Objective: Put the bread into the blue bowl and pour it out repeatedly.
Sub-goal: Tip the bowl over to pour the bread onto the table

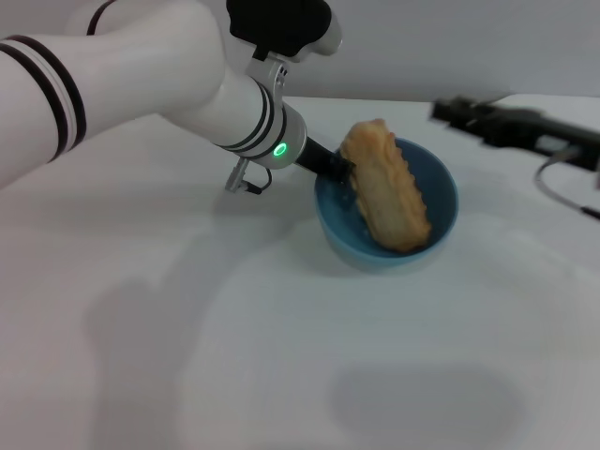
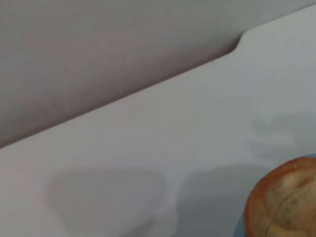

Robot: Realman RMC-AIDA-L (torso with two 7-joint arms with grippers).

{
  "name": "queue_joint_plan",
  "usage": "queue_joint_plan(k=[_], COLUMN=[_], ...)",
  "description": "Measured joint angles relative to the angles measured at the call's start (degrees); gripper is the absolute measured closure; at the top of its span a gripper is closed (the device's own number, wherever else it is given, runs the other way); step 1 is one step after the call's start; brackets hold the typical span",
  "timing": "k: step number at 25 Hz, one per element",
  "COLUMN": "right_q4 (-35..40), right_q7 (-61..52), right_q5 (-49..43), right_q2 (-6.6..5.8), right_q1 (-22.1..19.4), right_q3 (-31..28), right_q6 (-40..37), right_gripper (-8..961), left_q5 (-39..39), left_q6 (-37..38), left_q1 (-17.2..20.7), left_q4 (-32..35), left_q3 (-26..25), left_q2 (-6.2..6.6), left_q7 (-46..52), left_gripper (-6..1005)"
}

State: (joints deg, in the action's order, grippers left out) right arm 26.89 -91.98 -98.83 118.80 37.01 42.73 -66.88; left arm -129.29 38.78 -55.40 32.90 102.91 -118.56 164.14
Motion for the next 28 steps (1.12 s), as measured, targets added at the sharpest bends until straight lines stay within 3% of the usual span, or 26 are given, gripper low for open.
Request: queue_joint_plan(k=[4, 8, 12, 14, 19, 28], right_q4=[5.72, 8.29, 5.81, 3.91, 0.31, -0.95], right_q7=[4.12, 12.23, 17.09, 19.89, 22.26, 22.31], right_q5=[2.39, 6.35, 10.1, 11.99, 12.99, 13.06], right_q2=[-0.23, 0.03, 0.02, -0.04, -0.1, -0.06], right_q1=[-4.37, -10.53, -12.96, -14.11, -16.91, -18.25], right_q3=[-0.07, -0.46, -1.71, -2.97, -7.98, -12.5], right_q6=[2.81, 11.71, 13.52, 13.68, 12.66, 10.05], right_gripper=[486, 486, 486, 486, 486, 485], left_q5=[-0.2, -1.62, -4.56, -9.89, -15.0, -21.53], left_q6=[-3.58, -6.69, -7.34, -8.17, -8.42, -7.6], left_q1=[0.07, -1.91, -2.68, -4.83, -8.99, -12.65], left_q4=[-1.98, -3.79, -3.55, -3.39, -3.32, -2.6], left_q3=[0.07, 0.17, 0.17, 0.18, 0.18, 3.3], left_q2=[0.07, 0.42, 0.39, 0.0, -0.08, -0.33], left_q7=[-2.3, -5.04, -5.05, -4.92, -4.57, -3.61], left_gripper=[1001, 1000, 1000, 1000, 1001, 1001])
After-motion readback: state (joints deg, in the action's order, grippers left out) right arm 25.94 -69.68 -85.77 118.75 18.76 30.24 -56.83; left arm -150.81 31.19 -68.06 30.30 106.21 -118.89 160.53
